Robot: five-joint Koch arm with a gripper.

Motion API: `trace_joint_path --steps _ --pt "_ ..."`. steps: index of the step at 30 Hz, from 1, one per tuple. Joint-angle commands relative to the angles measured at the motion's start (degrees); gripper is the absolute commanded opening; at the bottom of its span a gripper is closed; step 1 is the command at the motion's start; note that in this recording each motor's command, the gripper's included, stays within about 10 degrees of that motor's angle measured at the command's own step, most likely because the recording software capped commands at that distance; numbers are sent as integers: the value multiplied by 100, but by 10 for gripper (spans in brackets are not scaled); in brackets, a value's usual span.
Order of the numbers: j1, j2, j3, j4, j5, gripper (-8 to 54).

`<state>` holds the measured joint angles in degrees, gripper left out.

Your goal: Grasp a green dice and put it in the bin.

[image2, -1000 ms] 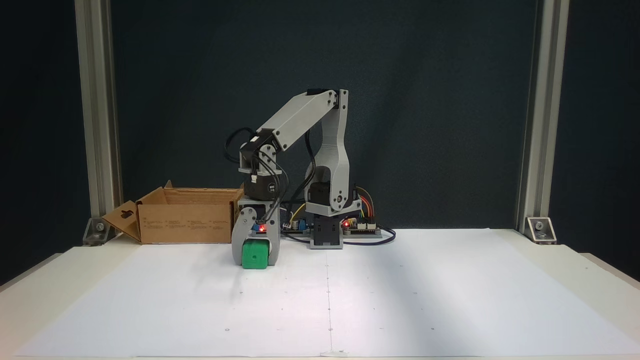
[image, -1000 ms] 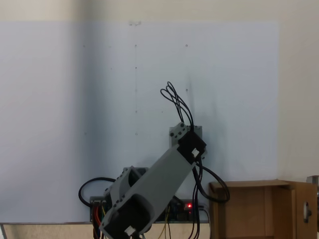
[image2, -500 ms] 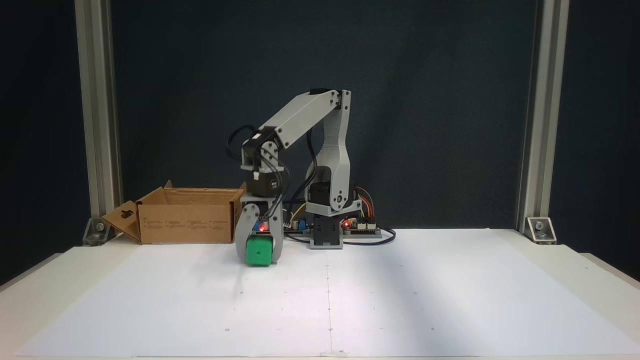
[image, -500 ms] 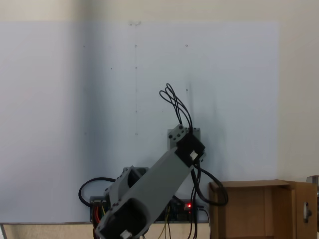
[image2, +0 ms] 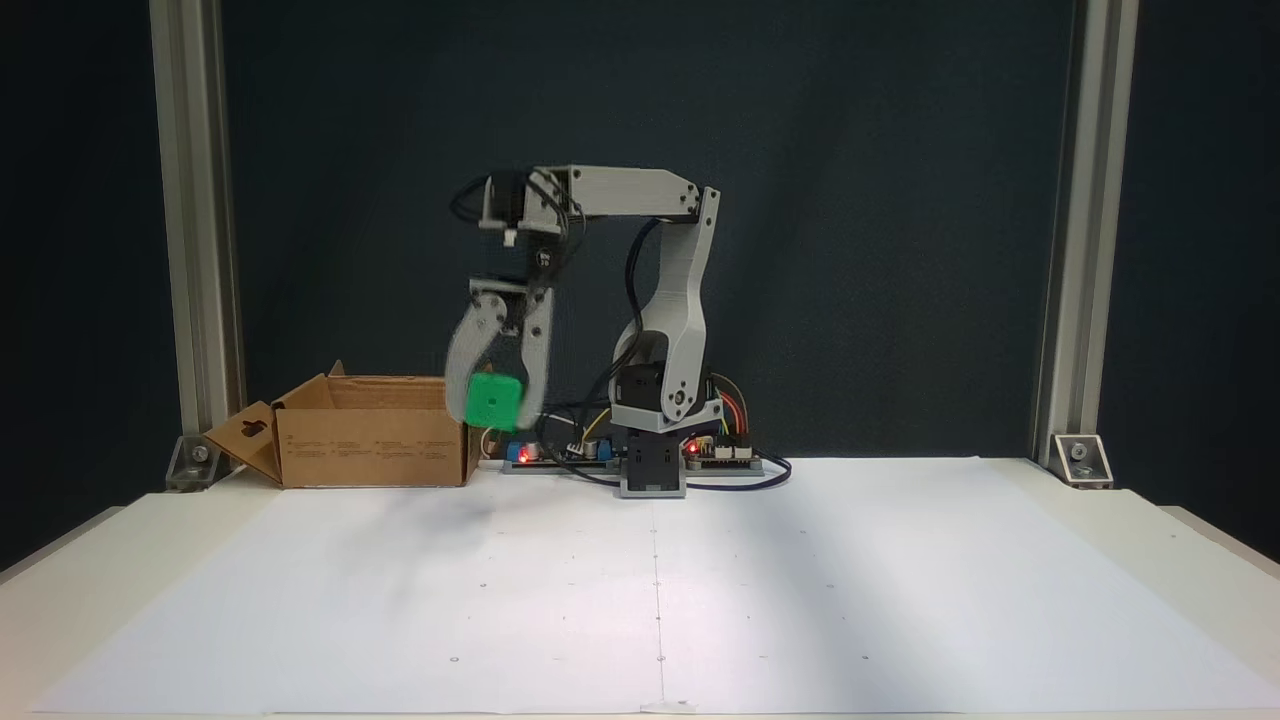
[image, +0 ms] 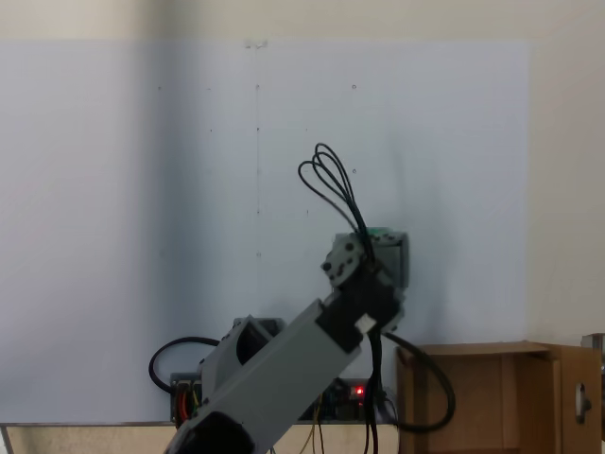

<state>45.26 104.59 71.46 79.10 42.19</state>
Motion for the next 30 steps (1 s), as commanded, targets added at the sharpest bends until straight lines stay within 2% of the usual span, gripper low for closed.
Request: trace_joint_path --steps 1,15,30 --pt "9 141 -677 35 272 120" --pt "861 35 -1811 35 -545 120" --pt "3349 -782 -2681 -53 -2487 120"
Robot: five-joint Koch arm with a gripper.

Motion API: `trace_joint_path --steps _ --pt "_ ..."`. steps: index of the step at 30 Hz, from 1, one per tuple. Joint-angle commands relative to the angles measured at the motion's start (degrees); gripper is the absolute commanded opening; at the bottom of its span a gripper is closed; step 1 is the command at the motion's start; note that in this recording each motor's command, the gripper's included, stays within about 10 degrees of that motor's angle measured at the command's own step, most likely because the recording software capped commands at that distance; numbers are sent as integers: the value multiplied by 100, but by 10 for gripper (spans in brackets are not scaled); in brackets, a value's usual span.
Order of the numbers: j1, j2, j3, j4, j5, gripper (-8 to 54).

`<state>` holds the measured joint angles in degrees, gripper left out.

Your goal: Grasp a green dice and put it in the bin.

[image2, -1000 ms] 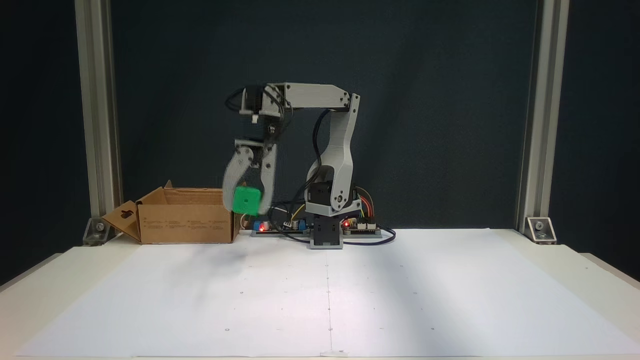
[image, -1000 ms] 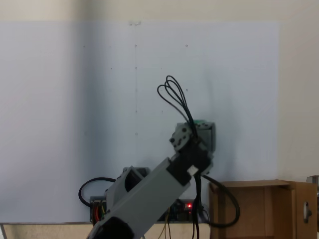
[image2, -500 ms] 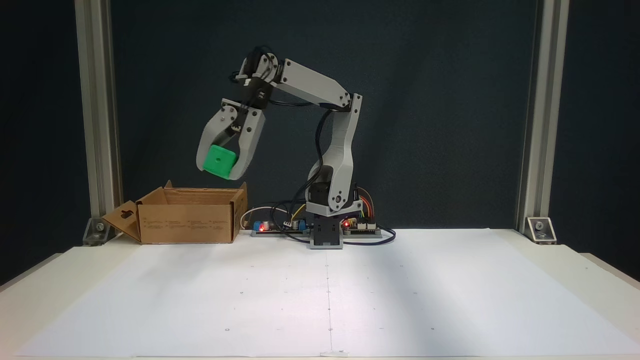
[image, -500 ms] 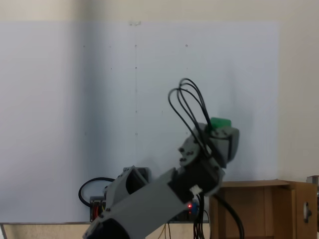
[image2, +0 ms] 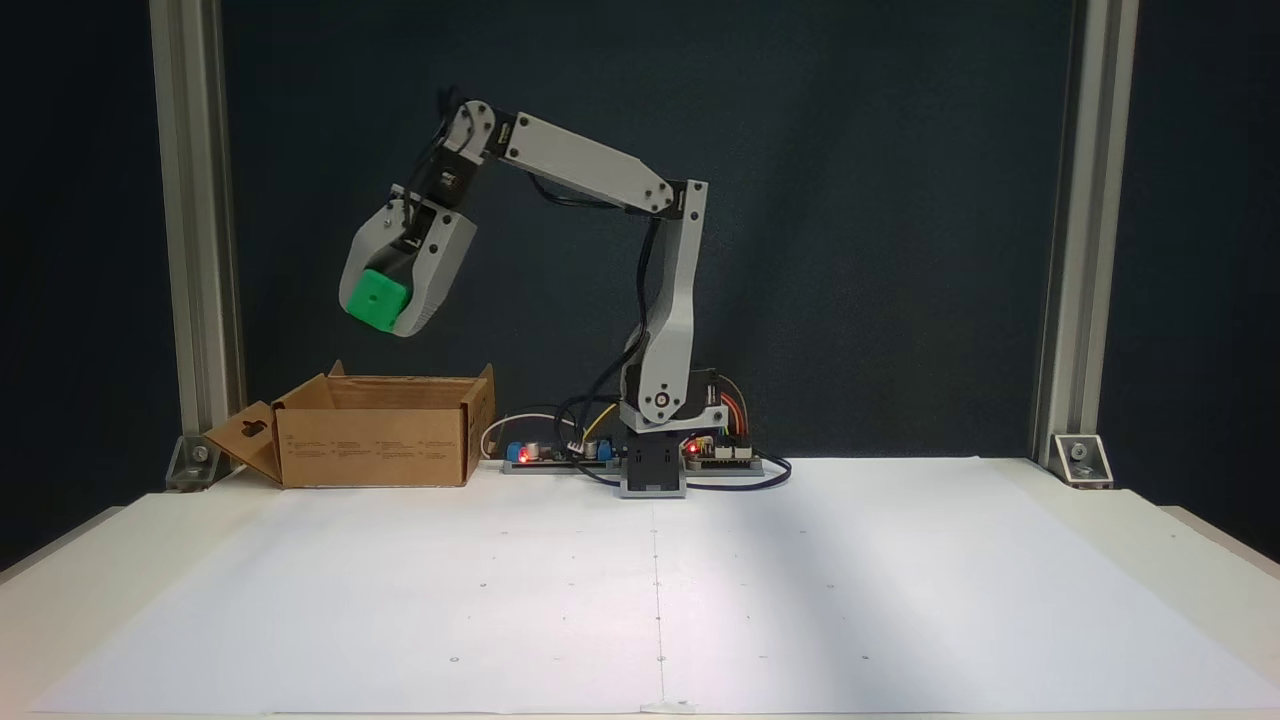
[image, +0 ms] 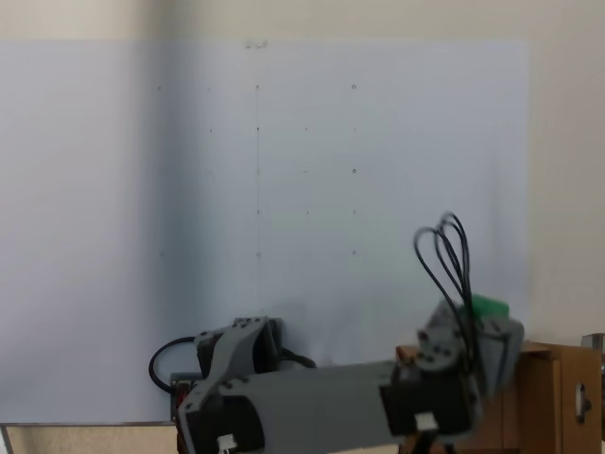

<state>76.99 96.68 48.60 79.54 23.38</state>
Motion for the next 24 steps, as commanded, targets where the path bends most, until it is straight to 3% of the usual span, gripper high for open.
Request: trace_joint_path --steps 1,15,24 --pt "343 -44 -396 -97 -738 120" --pt "2188 -1204 -650 -97 -2619 120" --pt "2610 -2057 -1459 -97 -3103 120"
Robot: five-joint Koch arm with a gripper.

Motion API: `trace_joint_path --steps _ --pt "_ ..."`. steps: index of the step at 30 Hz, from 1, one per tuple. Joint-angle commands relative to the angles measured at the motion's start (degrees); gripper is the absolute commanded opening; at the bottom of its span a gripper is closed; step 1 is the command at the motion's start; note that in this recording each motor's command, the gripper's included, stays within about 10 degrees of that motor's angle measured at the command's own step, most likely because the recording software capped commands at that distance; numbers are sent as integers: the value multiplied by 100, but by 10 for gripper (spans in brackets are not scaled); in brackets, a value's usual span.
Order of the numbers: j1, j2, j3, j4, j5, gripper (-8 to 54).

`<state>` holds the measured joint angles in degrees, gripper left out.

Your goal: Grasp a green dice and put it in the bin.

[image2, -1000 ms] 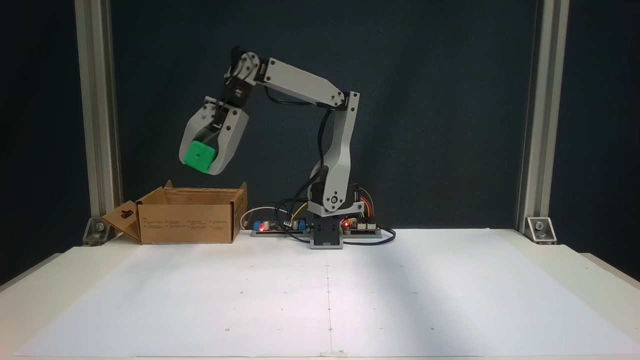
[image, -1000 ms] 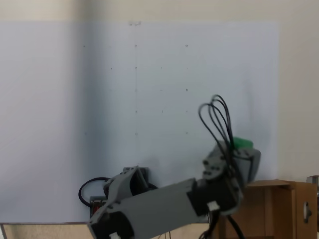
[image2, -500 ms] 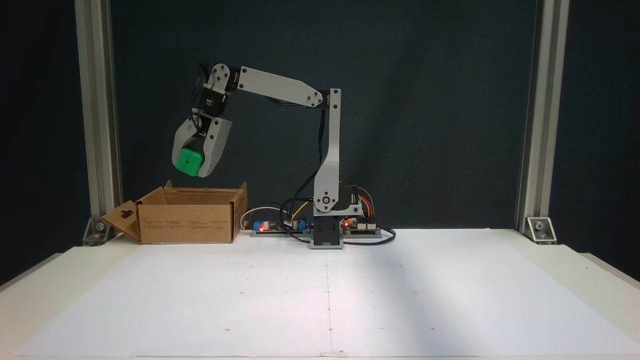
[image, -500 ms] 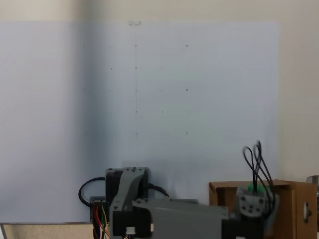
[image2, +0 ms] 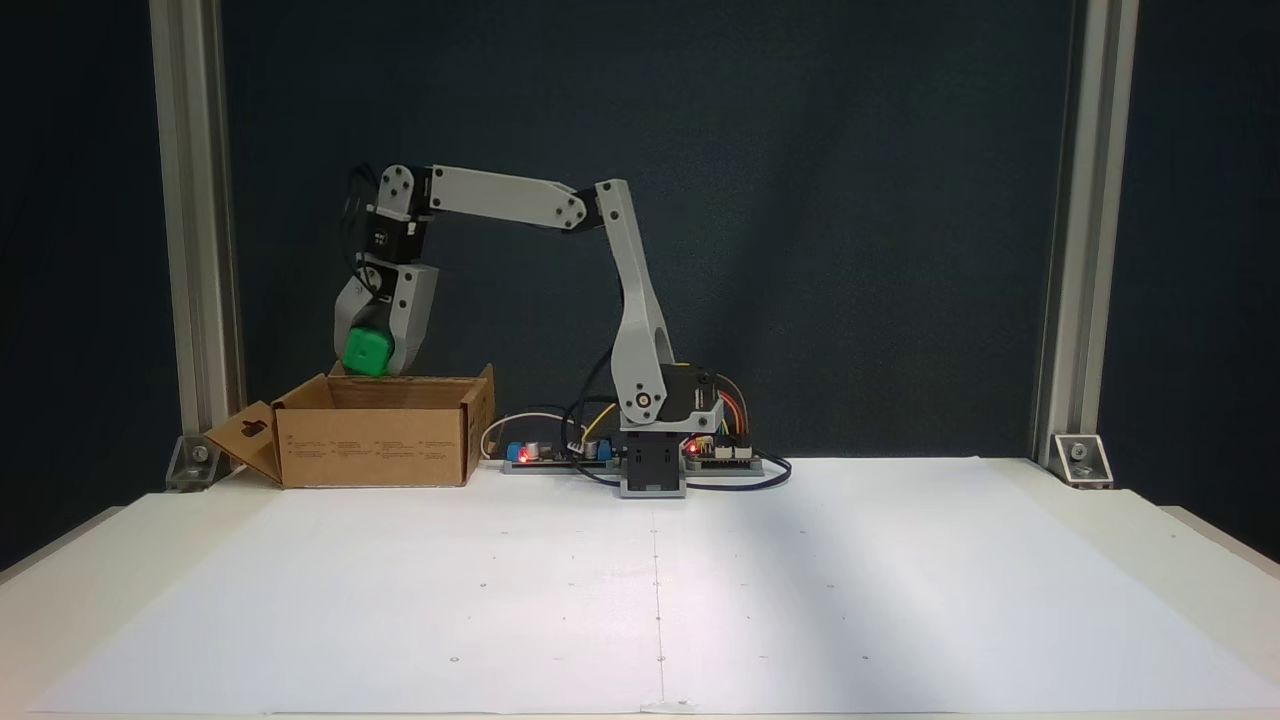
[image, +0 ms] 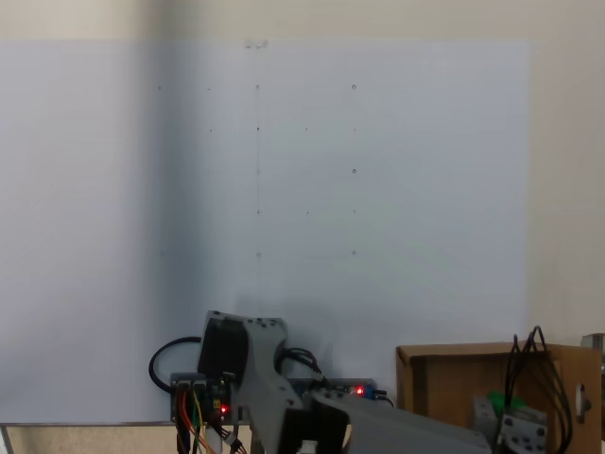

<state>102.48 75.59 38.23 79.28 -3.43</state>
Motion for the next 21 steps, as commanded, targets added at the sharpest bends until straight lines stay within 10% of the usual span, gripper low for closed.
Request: trace_joint_path --steps 1,7,15,21 --pt "88 26 -422 -70 -431 120" --pt "105 -44 -422 141 -448 125" --pt "9 -105 -422 264 -809 455" --pt "-193 -53 -422 -299 -756 455"
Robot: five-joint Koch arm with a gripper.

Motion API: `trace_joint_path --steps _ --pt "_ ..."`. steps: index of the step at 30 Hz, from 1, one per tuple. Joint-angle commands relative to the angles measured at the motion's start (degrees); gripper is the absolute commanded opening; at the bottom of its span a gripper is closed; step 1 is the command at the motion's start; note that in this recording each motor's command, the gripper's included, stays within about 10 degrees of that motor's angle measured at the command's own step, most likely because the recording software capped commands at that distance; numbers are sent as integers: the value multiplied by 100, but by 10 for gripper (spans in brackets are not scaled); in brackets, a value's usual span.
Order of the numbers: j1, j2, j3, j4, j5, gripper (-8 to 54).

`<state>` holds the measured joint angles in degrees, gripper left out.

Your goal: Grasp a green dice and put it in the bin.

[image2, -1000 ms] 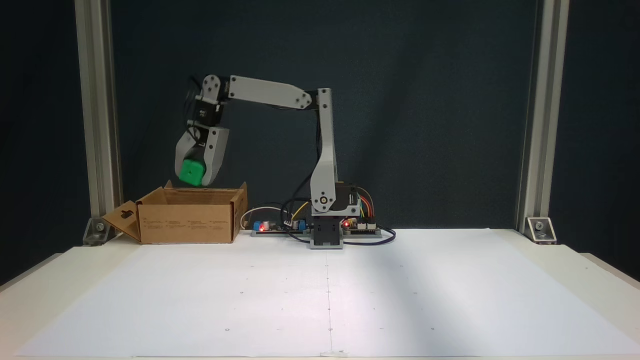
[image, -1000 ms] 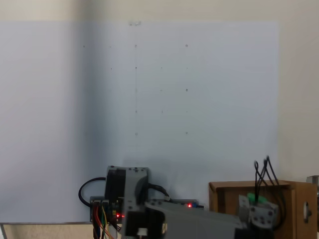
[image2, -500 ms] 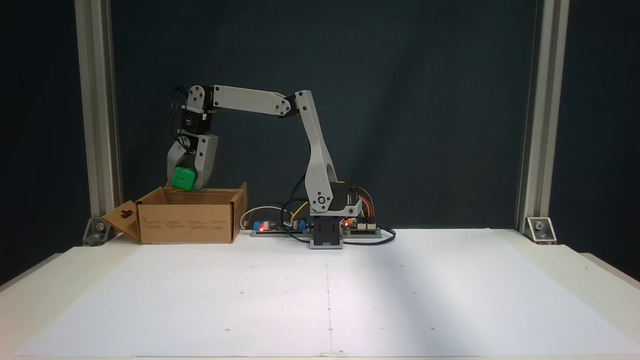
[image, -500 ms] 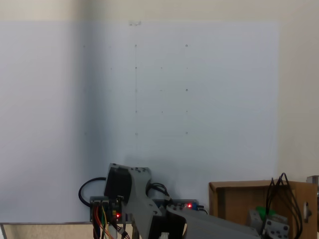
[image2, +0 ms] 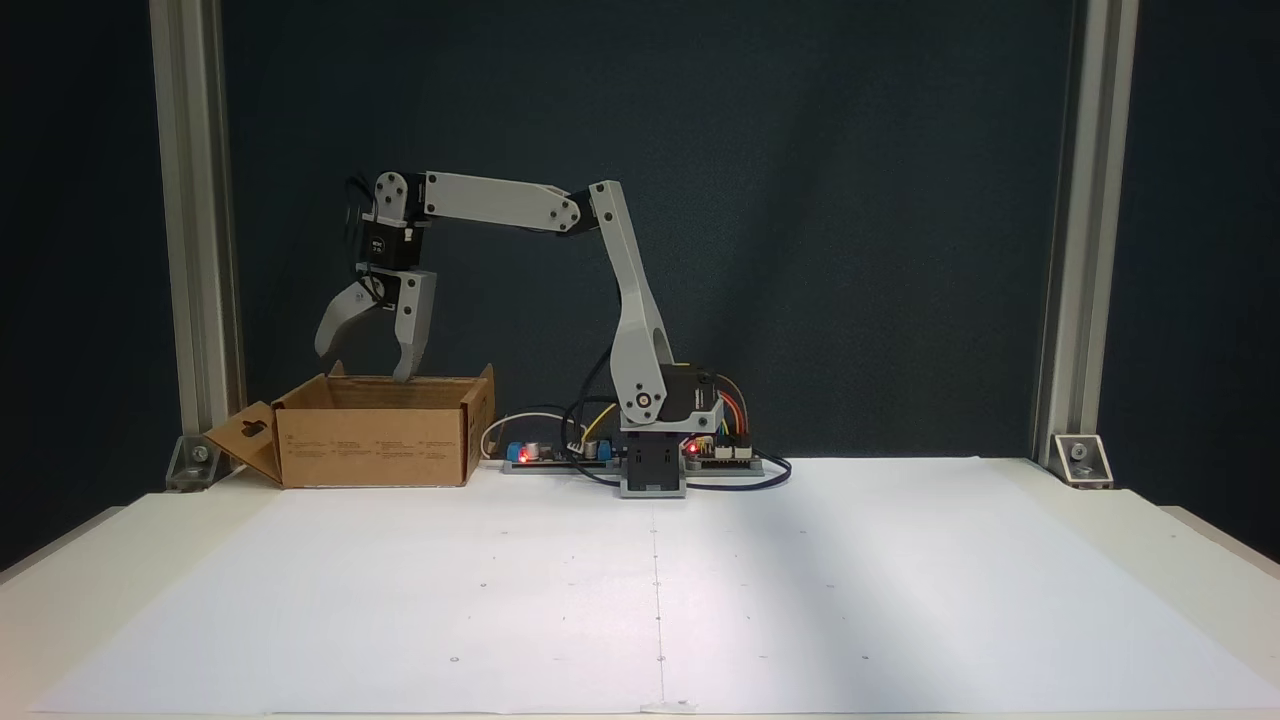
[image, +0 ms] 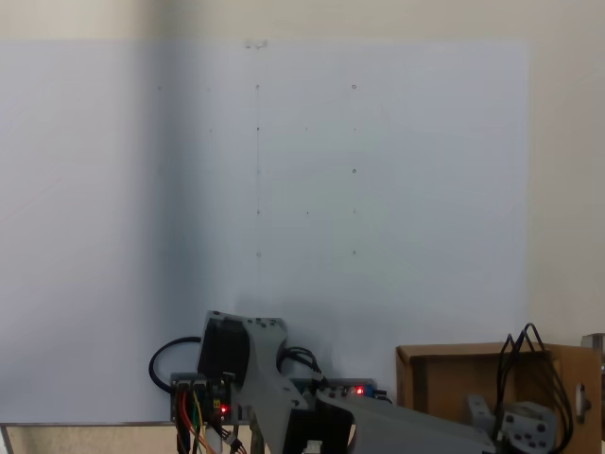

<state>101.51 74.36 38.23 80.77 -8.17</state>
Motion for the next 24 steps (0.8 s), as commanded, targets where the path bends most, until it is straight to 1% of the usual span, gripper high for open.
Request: trace_joint_path --steps 1,7,12,14,18,23,24 --pt "-176 220 -422 -598 -176 455" --pt "-949 1354 -422 -1072 791 448" --pt "-2610 2171 -422 -1055 1582 448" --pt "-3261 2426 -422 -1028 1696 450" --pt "-4685 2733 -422 -1037 1907 449" --pt "-6730 2804 -422 -1134 1898 447" --pt "-7372 2795 -413 -1213 1907 447"
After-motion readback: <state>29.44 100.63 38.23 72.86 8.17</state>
